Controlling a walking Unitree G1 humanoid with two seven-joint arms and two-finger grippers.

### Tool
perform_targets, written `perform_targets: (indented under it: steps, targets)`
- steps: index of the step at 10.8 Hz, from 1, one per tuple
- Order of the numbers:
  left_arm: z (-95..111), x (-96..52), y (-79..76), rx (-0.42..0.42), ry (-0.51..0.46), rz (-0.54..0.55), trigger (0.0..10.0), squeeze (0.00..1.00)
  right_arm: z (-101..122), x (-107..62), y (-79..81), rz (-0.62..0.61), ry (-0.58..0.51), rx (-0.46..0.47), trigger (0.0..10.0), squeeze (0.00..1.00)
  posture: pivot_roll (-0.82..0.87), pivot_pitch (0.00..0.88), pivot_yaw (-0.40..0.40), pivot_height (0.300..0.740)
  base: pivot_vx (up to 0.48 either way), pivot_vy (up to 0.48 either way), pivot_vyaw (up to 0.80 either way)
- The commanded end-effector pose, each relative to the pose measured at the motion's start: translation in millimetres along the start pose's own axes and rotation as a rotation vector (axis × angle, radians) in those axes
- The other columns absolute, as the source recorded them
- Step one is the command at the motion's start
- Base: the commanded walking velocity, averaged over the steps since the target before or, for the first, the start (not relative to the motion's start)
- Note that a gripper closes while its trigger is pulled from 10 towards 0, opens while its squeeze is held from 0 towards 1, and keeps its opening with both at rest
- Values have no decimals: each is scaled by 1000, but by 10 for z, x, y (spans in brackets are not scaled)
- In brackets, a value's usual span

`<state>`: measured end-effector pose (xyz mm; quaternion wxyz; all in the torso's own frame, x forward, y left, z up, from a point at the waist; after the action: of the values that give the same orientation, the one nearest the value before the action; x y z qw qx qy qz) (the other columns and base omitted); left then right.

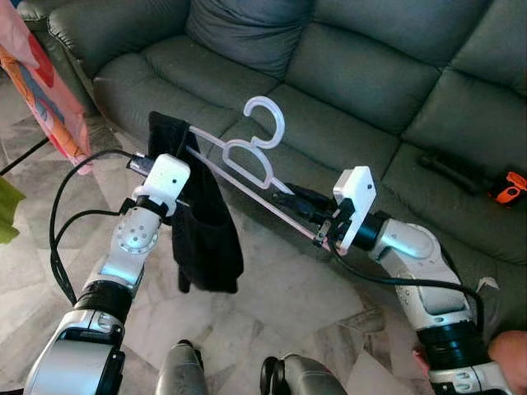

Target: Hang hanger

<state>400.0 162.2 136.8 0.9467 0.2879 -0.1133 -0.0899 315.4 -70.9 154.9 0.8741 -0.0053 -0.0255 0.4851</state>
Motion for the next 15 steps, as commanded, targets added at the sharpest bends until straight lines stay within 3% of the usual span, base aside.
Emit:
perform_targets:
  steps: [1, 4, 7, 9, 11, 12, 14, 15]
  targets:
    - [226, 58, 100, 15, -90, 21, 0, 0, 5, 20, 43, 8, -10, -12, 10000, 0, -13, 161, -91, 740, 0, 0, 0]
    - [746, 78, 175, 76, -291, 1, 0, 0, -527, 49, 60, -94, 122, 90, 10000, 0, 3, 157, -89, 740, 0, 0, 0]
    - [899, -21, -128, 134, -370, -164, 0, 0, -668, 105, -138, -207, 157, 176, 10000, 0, 12, 150, -85, 740, 0, 0, 0]
    - [818, -84, -340, 177, -347, -283, 0, 0, -659, 136, -324, -283, 157, 203, 10000, 0, 17, 145, -86, 740, 0, 0, 0]
    - [862, -117, -419, 146, -364, -315, 0, 0, -597, 164, -410, -310, 133, 216, 10000, 0, 16, 144, -86, 740, 0, 0, 0]
    - [890, -162, -549, 123, -377, -372, 0, 0, -567, 196, -468, -321, 127, 200, 10000, 0, 16, 144, -86, 740, 0, 0, 0]
    - [951, -258, -832, 95, -406, -477, 0, 0, -494, 319, -476, -303, 118, 163, 10000, 0, 14, 145, -87, 740, 0, 0, 0]
    - [993, -278, -892, 75, -416, -497, 0, 0, -508, 361, -441, -285, 132, 105, 10000, 0, 15, 145, -89, 740, 0, 0, 0]
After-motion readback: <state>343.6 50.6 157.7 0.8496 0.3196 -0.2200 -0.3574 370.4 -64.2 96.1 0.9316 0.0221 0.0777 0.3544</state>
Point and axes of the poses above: a point about 5 cm out from each wrist's last joint towards the gripper, its own x axis pointing out of the wrist towards the gripper, its own z axis along the axis of the wrist's last joint, y = z × x, the point moved 6 cm from there along x, pointing out of the wrist towards the gripper, and after that the axes turned 4 degrees about x, right-handed, at the moved point
